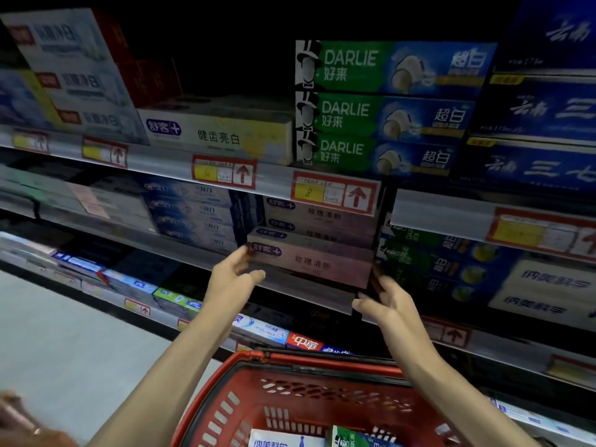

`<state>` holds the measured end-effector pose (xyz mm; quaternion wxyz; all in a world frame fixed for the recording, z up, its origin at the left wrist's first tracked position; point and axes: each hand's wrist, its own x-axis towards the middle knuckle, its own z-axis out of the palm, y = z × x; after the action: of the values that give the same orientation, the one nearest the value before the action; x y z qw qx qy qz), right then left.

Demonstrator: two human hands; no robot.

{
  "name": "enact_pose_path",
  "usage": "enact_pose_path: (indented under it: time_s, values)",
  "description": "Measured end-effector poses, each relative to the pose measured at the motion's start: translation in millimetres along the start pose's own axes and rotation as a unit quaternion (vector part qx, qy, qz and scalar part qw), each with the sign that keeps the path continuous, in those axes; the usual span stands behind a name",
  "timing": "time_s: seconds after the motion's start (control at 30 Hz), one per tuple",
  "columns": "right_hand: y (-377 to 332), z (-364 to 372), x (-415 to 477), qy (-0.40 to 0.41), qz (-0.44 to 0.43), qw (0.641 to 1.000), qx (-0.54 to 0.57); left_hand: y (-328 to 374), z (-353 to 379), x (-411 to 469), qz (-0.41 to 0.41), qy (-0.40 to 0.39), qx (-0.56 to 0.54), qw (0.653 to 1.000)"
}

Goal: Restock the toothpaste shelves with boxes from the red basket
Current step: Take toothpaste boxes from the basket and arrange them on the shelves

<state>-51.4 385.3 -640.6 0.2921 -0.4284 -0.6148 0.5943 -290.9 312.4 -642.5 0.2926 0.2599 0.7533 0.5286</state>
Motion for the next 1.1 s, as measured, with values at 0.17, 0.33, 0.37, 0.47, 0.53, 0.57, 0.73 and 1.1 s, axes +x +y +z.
enact_pose_path:
  time_s: [0.17, 0.33, 0.37, 0.47, 0.53, 0.57, 0.73, 1.1]
  values:
    - [2, 5, 0, -0.035, -0.002, 0.999, -0.009, -8, 9, -2, 0.019, -0.031, 0.124, 0.992]
    - [-6, 2, -3, -0.031, -0.003, 0.999, -0.033, -9, 17, -2, 0.08, -0.007, 0.327, 0.942]
    - [-6, 0, -3, -0.03, -0.002, 0.999, -0.042, -10, 20, -2, 0.086, -0.003, 0.343, 0.935]
    - [-5, -1, -8, 0.033, -0.047, 0.986, -0.154, -15, 26, -5, 0.117, 0.012, 0.39, 0.913]
    - [2, -2, -10, 0.084, -0.128, 0.948, -0.279, -18, 29, -4, 0.137, 0.021, 0.416, 0.899]
    - [8, -2, -9, 0.079, -0.171, 0.919, -0.345, -19, 30, -4, 0.14, 0.023, 0.423, 0.895]
    - [31, 3, 1, 0.023, -0.247, 0.798, -0.549, -25, 25, 0, 0.157, 0.033, 0.422, 0.892]
    - [34, -1, 14, 0.074, -0.214, 0.78, -0.584, -29, 23, 11, 0.184, 0.028, 0.48, 0.857]
